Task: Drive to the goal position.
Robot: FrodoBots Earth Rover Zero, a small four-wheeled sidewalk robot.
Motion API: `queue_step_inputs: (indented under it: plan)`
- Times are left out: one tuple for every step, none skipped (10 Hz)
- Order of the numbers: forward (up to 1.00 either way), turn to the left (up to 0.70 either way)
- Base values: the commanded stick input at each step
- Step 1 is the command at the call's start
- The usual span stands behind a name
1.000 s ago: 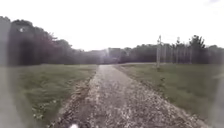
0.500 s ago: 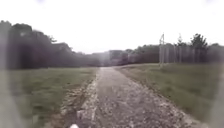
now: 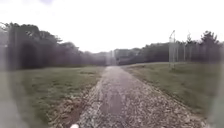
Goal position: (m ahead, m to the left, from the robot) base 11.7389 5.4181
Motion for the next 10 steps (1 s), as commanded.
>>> queue_step_inputs:
  plan:
    - [0.85,0.00]
    - [0.85,0.00]
    - [0.85,0.00]
    - [0.85,0.00]
    - [0.85,-0.04]
    - [0.85,-0.12]
    - [0.85,-0.23]
    - [0.85,-0.34]
    - [0.85,-0.34]
    - [0.85,-0.23]
